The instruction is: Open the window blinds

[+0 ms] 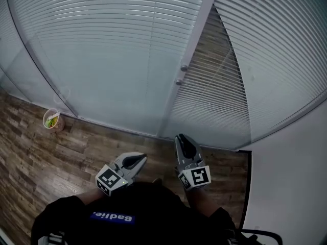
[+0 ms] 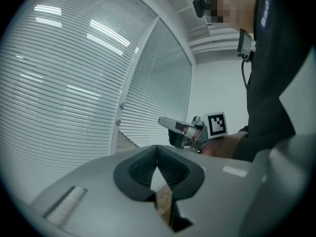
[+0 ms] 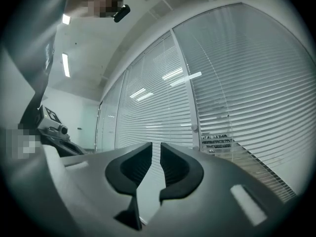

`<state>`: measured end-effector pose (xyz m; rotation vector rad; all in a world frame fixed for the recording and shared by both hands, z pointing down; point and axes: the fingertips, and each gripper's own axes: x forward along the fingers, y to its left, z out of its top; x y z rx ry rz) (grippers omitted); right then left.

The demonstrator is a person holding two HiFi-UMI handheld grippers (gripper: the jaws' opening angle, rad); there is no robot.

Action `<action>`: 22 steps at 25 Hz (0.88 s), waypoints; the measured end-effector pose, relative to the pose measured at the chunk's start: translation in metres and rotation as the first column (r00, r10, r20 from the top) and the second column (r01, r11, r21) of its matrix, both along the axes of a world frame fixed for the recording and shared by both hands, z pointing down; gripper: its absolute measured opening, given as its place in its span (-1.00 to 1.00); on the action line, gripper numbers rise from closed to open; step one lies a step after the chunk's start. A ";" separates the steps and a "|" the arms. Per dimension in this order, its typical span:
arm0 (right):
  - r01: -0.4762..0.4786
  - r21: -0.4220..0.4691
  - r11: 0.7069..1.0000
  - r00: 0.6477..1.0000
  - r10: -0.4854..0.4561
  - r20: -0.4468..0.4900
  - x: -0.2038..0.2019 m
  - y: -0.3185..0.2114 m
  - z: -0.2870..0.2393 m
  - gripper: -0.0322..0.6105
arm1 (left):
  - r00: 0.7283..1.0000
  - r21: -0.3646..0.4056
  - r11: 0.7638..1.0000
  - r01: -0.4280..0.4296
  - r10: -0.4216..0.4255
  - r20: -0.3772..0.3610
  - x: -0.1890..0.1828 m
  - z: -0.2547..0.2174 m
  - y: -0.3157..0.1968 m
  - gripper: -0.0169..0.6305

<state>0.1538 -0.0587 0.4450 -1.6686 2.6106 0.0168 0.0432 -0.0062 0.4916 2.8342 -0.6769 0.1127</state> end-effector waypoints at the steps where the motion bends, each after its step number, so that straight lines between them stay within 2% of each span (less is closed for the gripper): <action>1: 0.008 0.002 1.000 1.000 -0.008 0.001 0.004 -0.003 0.000 -0.73 | 1.000 -0.001 1.000 0.009 -0.009 0.003 0.005 0.000 -0.002 -0.95; 12: 0.100 0.033 0.994 0.995 -0.101 0.004 0.040 -0.029 -0.005 -0.71 | 0.995 -0.013 0.996 0.092 -0.091 0.029 0.054 0.004 -0.011 -0.95; 22: 0.128 0.046 0.991 0.992 -0.128 -0.001 0.034 -0.048 -0.009 -0.68 | 0.993 -0.032 0.993 0.111 -0.110 0.037 0.056 0.011 -0.017 -0.95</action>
